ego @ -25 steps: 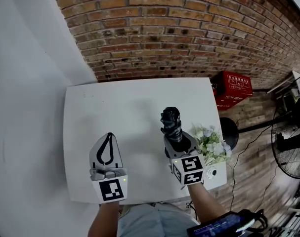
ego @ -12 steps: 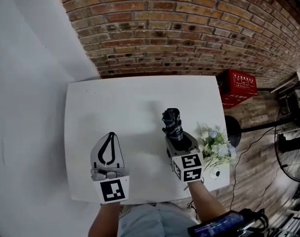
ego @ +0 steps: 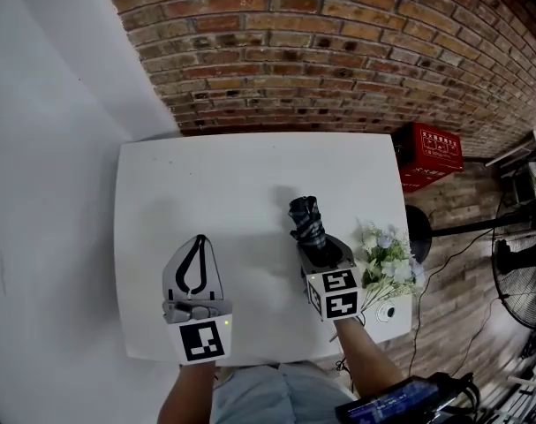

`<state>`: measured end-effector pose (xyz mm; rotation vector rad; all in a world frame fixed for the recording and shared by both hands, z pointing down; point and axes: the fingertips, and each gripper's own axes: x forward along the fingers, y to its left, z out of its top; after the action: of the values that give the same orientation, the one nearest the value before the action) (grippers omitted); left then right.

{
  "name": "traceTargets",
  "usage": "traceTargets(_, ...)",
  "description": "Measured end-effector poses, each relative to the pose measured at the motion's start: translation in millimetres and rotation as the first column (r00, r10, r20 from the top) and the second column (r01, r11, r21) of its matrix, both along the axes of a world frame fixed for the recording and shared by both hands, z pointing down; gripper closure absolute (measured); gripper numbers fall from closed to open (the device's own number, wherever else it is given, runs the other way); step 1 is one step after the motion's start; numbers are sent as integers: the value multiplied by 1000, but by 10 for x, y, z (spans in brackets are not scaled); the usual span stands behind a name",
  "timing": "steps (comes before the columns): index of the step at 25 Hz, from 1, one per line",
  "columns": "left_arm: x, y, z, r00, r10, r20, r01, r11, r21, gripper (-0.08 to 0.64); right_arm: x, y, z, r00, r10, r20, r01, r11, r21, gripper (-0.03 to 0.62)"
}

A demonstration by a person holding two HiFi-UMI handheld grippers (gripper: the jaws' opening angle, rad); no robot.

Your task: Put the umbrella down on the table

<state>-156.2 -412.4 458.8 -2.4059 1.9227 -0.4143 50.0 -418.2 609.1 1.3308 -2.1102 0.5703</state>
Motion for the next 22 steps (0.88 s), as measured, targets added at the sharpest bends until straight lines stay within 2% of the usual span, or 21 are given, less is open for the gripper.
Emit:
traceTargets(6,-5,20,16,1000,-4,-2,4,1000,-13,558,-5,5,114,1000,0,-7,0,999,-53,376)
traceTargets(9,-17,39,11,1000,-5,0,5,1000,-17,558,-1,-6,124,1000,-4,0,4,998,-65,345)
traceTargets(12,1,46,3,1000,5,5,-5,1000,-17,557,4,-39,36,1000,-1,27,2,1000,-25,296)
traceTargets(14,30,57,-5,1000,14,3,-14,1000,-15,558,0,-39,-39,999,0,34,0,1000,3,287)
traceTargets(18,135,113,-98,1000,26,-8,-26,1000,-2,558,6,-5,-300,999,-2,52,-2,998,65,291)
traceTargets(22,276,195,-282,999,36,-11,-36,999,21,558,37,34,-821,991,-15,129,-9,983,186,323)
